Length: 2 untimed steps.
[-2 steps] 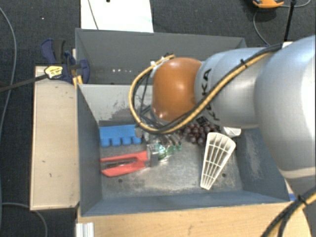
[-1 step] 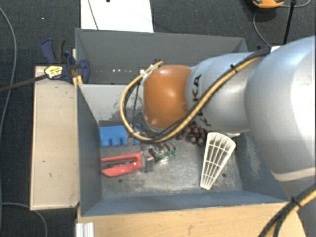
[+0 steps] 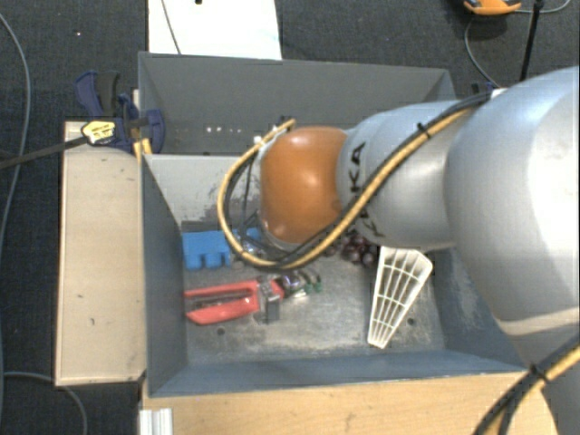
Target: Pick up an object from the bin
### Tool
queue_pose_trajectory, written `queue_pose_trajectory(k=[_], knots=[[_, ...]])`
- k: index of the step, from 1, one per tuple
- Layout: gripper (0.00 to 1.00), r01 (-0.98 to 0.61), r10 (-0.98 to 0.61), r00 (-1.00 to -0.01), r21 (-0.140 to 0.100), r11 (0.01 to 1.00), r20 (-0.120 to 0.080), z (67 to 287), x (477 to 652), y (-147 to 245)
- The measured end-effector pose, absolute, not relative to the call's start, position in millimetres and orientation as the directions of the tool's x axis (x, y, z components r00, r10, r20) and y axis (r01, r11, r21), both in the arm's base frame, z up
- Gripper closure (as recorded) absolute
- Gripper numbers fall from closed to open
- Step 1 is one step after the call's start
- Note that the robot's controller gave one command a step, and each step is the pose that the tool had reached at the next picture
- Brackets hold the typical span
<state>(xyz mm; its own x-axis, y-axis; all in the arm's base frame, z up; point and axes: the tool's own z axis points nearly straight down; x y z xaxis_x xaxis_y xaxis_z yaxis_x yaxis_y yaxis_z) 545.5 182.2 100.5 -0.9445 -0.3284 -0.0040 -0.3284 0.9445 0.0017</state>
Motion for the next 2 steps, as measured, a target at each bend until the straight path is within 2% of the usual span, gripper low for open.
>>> queue_pose_trajectory(k=[1,2], knots=[[1.00,-0.561,-0.561,-0.828,-0.007,0.828,-0.008,73.6,525.9,217.5],[1.00,-0.560,-0.560,-0.828,-0.007,0.828,-0.007,73.7,525.9,217.5]])
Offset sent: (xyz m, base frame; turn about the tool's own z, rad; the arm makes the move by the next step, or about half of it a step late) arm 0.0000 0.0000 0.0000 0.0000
